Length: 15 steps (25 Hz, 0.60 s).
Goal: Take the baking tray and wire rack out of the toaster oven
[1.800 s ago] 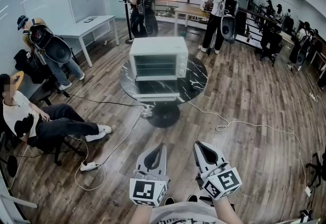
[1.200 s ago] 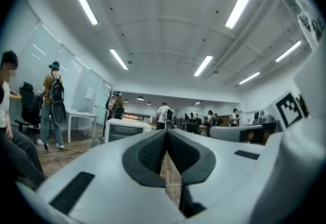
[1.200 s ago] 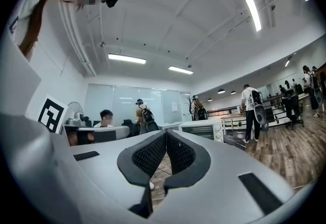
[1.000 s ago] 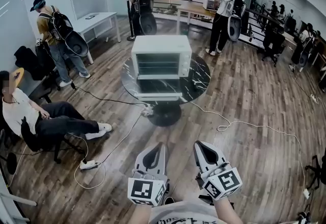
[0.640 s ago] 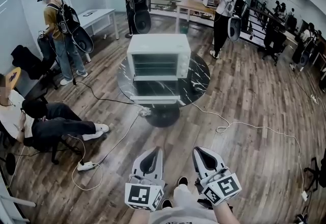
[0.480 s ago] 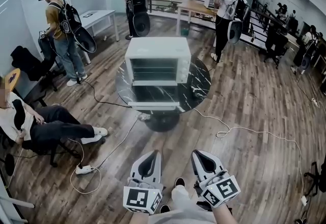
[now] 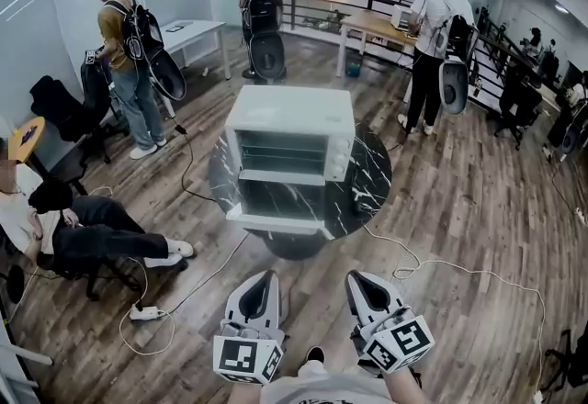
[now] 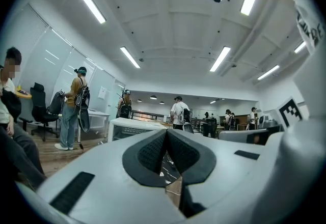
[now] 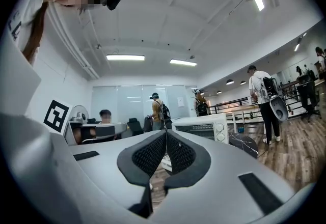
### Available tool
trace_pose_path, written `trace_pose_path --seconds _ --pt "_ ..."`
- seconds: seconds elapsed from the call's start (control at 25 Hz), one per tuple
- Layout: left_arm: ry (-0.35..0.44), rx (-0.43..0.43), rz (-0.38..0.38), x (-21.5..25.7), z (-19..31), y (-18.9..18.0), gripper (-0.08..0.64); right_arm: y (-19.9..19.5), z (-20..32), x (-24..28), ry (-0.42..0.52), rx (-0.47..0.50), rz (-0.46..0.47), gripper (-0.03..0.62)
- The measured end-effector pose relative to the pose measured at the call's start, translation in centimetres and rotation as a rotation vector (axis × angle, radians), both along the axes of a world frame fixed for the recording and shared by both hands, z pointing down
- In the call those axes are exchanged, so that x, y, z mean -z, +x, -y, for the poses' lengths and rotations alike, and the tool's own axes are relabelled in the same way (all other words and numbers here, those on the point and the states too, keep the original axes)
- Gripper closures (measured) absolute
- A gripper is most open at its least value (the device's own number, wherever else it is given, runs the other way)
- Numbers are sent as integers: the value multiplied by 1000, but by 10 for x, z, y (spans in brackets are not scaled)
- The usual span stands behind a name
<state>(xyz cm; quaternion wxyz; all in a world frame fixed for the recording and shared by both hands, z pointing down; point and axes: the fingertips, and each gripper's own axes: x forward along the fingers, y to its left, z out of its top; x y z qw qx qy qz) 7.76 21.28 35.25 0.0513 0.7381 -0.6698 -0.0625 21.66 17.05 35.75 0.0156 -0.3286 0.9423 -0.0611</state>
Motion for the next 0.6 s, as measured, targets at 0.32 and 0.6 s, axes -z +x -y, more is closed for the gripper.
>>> trace_pose_path --seconds 0.32,0.6 --pt "-15 23 -4 -6 45 -2 558 5 48 -10 -36 -4 -10 589" --pt "2 1 -38 -2 75 -10 558 -12 76 -13 -60 -21 0 589"
